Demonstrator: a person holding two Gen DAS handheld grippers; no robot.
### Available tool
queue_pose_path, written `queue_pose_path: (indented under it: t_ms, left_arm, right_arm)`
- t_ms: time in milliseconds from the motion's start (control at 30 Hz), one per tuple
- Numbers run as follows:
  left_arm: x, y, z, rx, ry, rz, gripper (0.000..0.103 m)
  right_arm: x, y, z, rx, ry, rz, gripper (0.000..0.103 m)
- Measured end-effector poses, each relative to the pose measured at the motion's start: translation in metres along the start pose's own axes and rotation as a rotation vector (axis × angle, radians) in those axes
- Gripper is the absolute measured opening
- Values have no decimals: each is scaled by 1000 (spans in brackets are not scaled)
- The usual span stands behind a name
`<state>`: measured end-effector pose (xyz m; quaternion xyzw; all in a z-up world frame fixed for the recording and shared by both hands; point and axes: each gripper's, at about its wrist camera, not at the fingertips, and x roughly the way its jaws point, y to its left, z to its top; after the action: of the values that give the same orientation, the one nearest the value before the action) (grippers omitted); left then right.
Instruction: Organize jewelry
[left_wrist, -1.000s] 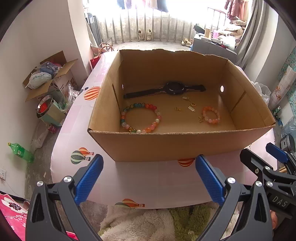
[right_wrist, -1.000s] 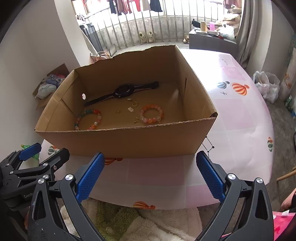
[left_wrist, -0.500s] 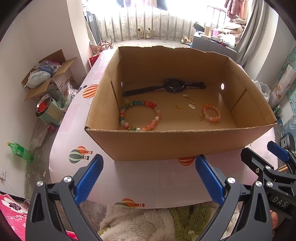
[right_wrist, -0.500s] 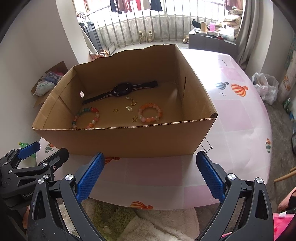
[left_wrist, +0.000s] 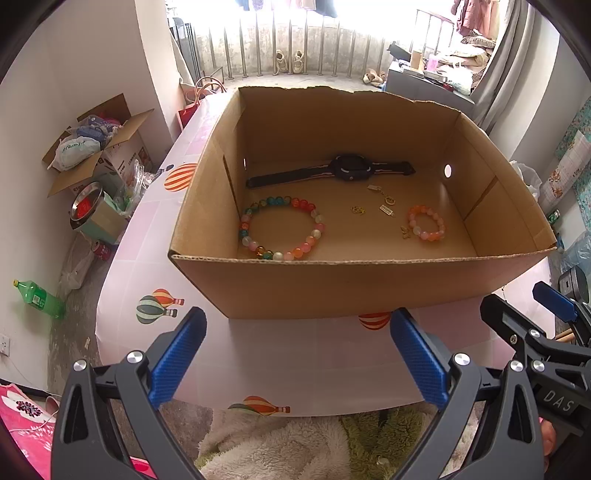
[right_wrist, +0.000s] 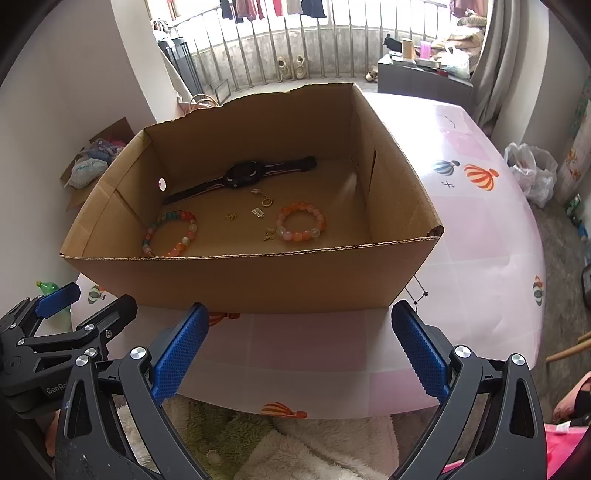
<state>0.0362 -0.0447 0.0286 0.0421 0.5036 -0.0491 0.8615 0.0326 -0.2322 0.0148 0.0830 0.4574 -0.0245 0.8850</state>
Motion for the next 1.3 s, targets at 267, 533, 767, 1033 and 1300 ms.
queue_pose_path:
  t_ms: [267, 533, 767, 1033, 1300]
  left_arm:
    - [1, 2, 0, -4, 7, 1, 98]
    - [2, 2, 0, -5, 7, 1, 98]
    - [2, 2, -1, -5, 8, 1, 98]
    - [2, 2, 0, -5, 8, 0, 98]
    - [2, 2, -1, -5, 7, 0, 98]
  right_arm:
    - [2, 2, 0, -1, 9, 0, 95]
    - [1, 2, 1, -3, 9, 0, 95]
    - [1, 2, 2, -4, 10, 2, 95]
    - [1, 0, 2, -3, 13, 4, 95]
    - [0, 0, 1, 3, 15, 7, 95]
